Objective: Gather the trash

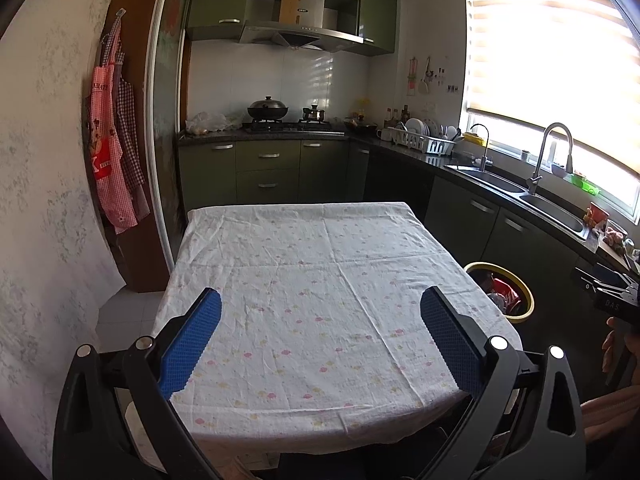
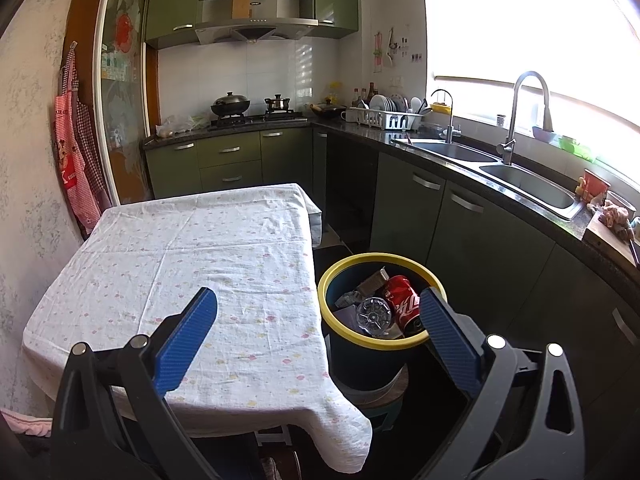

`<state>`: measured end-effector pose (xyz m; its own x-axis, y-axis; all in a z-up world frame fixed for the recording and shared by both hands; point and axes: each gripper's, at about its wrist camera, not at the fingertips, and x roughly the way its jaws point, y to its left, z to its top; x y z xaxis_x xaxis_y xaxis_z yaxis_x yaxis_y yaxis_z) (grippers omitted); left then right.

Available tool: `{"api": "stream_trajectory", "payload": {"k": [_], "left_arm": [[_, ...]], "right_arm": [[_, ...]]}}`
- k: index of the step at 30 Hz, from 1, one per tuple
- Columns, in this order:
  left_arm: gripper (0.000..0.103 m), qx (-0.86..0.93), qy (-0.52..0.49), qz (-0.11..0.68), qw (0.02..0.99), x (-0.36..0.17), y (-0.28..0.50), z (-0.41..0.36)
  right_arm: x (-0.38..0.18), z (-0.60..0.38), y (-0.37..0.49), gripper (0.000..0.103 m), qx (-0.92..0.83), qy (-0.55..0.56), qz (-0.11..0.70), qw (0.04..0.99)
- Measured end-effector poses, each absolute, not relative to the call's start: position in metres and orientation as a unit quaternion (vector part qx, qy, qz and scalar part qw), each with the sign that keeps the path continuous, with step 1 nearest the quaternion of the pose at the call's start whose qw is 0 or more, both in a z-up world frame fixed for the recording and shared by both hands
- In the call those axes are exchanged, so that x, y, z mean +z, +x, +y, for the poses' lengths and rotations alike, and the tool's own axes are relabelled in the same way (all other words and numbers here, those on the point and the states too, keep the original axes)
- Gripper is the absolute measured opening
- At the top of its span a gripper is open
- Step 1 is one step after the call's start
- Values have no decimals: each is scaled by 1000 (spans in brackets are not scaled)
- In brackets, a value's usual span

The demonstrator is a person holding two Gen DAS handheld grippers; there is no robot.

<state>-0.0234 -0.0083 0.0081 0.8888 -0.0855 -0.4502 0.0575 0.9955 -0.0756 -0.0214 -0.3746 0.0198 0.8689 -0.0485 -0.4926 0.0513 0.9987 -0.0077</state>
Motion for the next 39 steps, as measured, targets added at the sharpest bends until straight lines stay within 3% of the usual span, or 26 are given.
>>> {"api": "stream_trajectory", "payload": {"k": [39], "left_arm": [[98,-41,-26,242,969,1,-21,-10]], "right_arm": [[13,-372,-17,96,-24,5,261,965]]}}
